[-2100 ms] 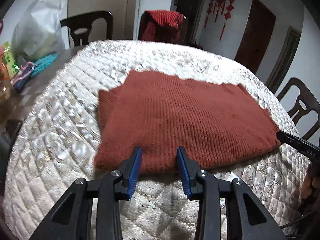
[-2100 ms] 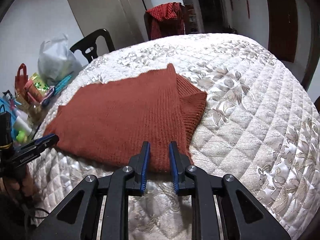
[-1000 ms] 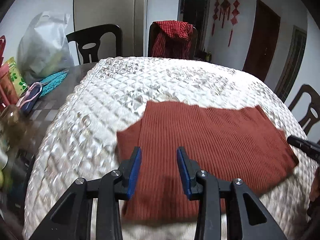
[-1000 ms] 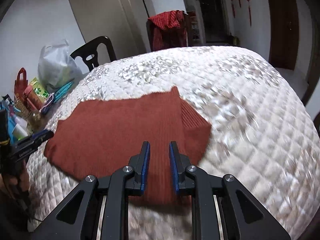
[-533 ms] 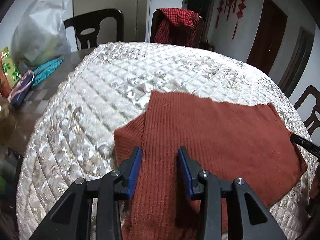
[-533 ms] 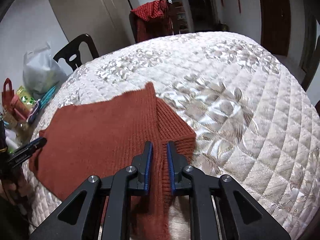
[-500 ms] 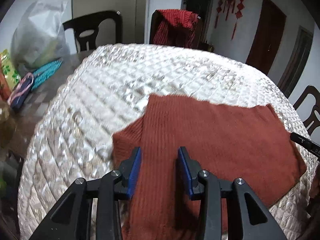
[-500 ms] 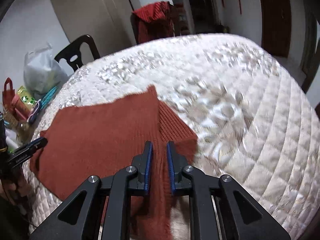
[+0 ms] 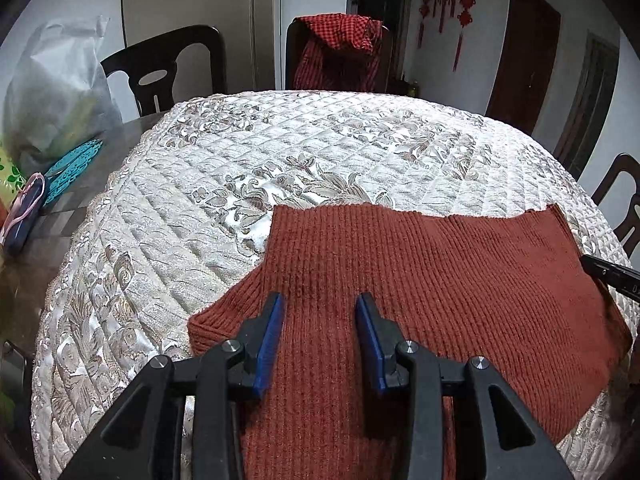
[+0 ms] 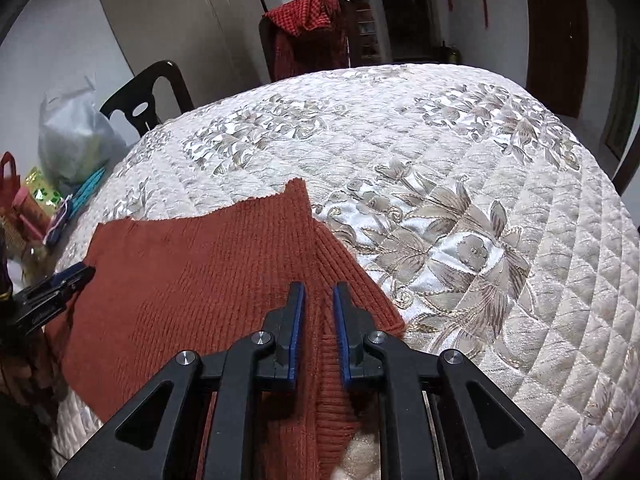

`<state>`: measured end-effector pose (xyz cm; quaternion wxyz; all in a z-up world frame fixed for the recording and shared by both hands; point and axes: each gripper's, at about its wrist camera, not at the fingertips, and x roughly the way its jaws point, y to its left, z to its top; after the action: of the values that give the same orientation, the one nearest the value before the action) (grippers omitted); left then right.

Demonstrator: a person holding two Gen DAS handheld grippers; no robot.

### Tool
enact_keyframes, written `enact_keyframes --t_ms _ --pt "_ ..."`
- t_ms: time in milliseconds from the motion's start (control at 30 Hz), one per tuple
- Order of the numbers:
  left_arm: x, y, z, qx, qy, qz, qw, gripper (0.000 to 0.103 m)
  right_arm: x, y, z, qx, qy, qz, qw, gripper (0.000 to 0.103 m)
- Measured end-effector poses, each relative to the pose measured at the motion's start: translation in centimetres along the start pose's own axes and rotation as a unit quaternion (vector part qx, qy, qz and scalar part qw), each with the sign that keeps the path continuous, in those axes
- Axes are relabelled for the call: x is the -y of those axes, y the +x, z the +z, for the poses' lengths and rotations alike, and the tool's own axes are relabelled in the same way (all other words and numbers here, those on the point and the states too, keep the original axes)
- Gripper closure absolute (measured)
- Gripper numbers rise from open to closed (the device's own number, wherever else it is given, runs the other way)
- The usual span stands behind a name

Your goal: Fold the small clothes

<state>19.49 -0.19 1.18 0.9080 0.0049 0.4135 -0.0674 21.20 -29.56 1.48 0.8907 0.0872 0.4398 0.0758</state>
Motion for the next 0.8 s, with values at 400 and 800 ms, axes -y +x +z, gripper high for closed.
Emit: enact_keyframes --t_ms 400,800 --pt "-5.3 -7.0 -5.0 0.014 -0.088 -0.014 0.9959 0.062 1.4 -7.2 -5.0 0.026 0.06 0.054 0.996 0.061" --pt "-5.1 -7.4 -9.4 -0.022 -0.179 -0.116 0.9768 0.057 2.8 -7.1 -9.9 -0.014 0.161 0.15 0.975 0.06"
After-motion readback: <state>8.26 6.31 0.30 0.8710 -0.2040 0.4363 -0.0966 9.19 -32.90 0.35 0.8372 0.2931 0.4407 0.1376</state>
